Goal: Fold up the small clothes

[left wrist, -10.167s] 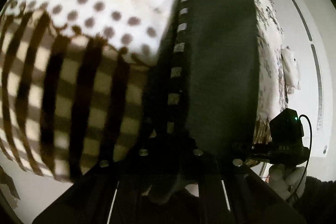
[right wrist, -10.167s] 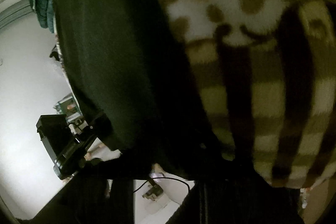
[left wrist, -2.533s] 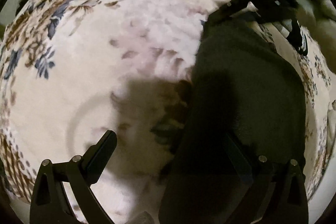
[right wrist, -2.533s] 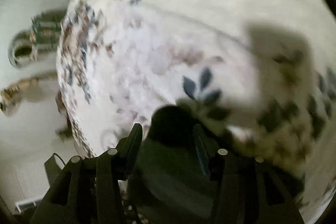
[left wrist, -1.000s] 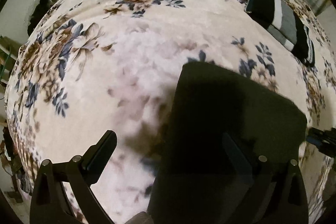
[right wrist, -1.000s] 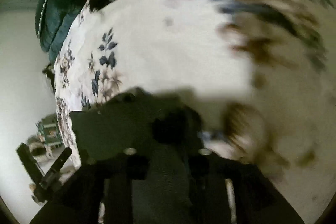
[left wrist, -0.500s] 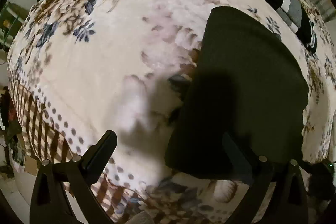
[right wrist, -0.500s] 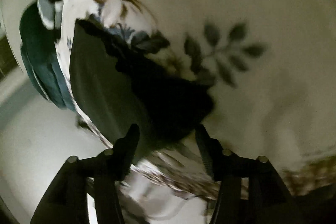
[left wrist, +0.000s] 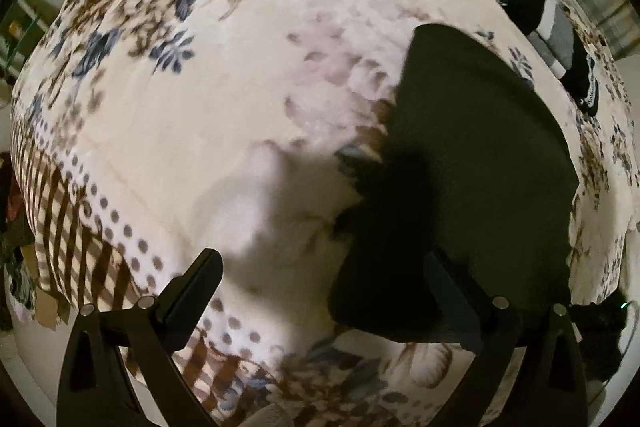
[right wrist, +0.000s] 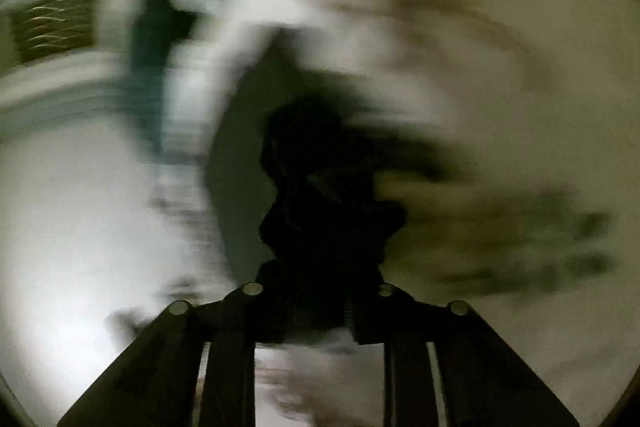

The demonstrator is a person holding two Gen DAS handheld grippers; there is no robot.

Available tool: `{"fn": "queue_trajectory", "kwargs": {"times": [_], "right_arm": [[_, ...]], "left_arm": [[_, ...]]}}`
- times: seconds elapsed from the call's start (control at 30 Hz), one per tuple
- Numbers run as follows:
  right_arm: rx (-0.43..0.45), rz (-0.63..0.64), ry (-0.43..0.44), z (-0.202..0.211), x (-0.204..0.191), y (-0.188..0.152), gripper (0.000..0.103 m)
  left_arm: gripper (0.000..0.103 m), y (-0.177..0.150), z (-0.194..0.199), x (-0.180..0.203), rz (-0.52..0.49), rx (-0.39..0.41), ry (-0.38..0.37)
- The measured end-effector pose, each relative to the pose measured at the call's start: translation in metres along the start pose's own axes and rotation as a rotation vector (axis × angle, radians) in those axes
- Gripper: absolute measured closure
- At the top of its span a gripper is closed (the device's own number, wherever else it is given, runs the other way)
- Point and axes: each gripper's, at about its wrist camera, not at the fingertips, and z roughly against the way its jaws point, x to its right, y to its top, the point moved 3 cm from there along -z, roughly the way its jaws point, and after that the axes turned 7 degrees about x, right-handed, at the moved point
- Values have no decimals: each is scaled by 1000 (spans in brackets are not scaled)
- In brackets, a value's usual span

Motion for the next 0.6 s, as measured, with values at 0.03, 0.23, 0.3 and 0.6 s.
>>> {"fn": "queue_trajectory", "kwargs": {"times": [0.03,0.23,0.3,0.6], "right_arm": [[3,-41,3,4,4,-2,62],[108,14,-90,41,-22,-28,54],[113,-6,-45,47,-33,-22,53],[189,108,-199,58,-69,-15,92]], "left_arm": [[0,-2,1,-2,9,-2,-2],[0,-12,3,-6,18,-16,-5],[0,-14,3,-5,14,-17,-6],[0,-3,14,5,-8,34,-40]]}}
